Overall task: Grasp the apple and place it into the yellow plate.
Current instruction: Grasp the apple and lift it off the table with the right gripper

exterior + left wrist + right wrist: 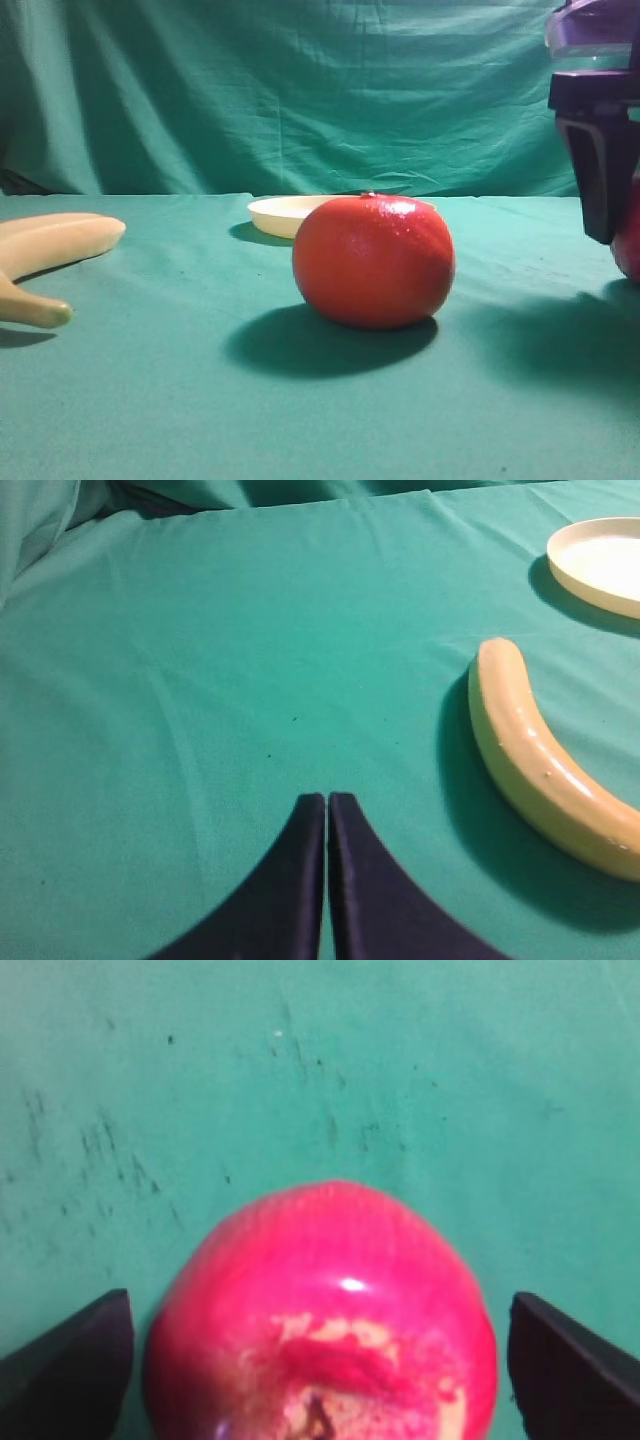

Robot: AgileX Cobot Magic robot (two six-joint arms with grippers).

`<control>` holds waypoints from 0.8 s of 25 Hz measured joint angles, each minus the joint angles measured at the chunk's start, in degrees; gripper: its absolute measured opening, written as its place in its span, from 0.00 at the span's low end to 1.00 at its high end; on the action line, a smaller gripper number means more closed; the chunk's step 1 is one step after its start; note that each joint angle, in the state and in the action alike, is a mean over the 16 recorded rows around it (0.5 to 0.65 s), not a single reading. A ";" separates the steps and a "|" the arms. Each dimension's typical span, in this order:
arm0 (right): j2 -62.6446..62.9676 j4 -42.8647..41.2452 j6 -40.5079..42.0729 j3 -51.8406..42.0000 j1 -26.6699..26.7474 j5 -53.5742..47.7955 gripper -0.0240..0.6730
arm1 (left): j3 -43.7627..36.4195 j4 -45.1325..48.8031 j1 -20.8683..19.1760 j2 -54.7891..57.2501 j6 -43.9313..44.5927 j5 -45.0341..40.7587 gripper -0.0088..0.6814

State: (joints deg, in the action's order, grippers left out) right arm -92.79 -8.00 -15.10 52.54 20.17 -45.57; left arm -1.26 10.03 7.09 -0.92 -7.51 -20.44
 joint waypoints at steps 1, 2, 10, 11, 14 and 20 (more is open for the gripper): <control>-0.26 0.07 0.02 0.05 0.00 0.19 0.93 | 0.00 0.00 0.00 0.00 0.00 0.00 0.01; -0.47 0.13 0.05 0.13 0.00 0.30 0.92 | 0.00 0.00 0.00 0.00 0.00 0.00 0.01; -1.05 1.43 1.24 5.60 0.00 -1.81 0.85 | 0.00 0.00 0.00 0.00 0.00 0.00 0.01; -1.15 1.96 1.74 7.14 0.00 -2.27 0.85 | 0.00 0.00 0.00 0.00 0.00 0.00 0.01; -1.98 4.11 3.65 13.02 0.05 -3.92 0.85 | 0.00 0.00 0.00 0.00 0.00 0.00 0.01; -7.52 8.93 8.56 29.43 1.30 -8.20 0.85 | 0.00 0.00 0.00 0.00 0.00 0.00 0.01</control>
State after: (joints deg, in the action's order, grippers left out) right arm -100.31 0.93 -6.54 81.97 21.47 -53.77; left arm -1.26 10.03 7.09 -0.92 -7.51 -20.44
